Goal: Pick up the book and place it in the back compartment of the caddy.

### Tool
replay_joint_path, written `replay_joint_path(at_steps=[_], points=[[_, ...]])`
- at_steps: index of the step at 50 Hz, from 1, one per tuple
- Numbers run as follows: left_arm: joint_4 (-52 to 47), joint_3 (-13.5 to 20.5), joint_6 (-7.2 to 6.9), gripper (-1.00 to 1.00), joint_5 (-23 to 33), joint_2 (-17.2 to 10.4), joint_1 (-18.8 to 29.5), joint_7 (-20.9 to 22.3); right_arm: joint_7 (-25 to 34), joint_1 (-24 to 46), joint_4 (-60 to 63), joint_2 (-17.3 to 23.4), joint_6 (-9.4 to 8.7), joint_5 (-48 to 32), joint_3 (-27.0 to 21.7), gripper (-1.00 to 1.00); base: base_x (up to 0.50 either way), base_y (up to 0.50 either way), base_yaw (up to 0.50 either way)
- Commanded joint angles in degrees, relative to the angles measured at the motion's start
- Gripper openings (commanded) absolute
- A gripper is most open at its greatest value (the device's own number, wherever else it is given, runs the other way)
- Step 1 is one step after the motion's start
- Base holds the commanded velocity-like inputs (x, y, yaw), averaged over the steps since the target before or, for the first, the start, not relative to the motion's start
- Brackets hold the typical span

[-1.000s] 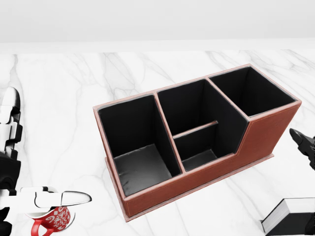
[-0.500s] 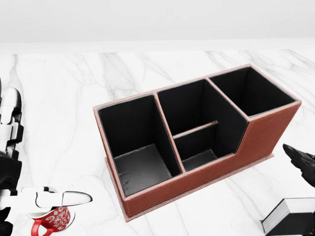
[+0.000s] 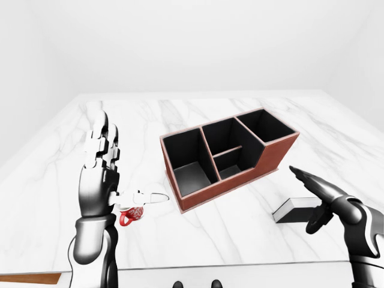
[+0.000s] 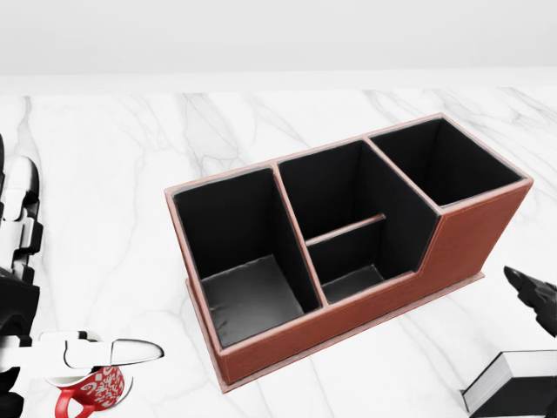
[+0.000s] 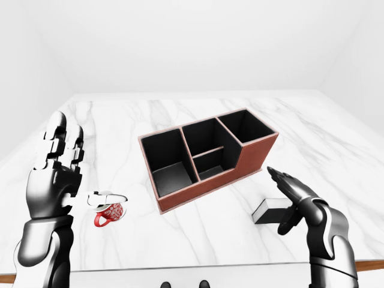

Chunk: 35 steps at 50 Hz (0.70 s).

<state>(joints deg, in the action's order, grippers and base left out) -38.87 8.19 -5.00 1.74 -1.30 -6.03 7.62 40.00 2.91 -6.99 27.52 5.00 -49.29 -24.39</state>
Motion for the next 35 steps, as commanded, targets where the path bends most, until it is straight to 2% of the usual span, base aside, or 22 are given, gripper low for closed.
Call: replay_joint_path(at_steps=[1,35], points=[[0.2,-0.2,0.00,1.00,0.1,0.0,-0.1,-0.1,0.0,0.1,-1.3,0.6,0.00,-0.2,-0.1,1.00,0.00,0.00,0.00],[0.5,-0.5,0.00,1.00,0.4,0.1,-0.2,-0.1,-1.5,7.2,-10.2,4.8,0.00,0.1,3.4,1.00,0.00,0.00,0.00]])
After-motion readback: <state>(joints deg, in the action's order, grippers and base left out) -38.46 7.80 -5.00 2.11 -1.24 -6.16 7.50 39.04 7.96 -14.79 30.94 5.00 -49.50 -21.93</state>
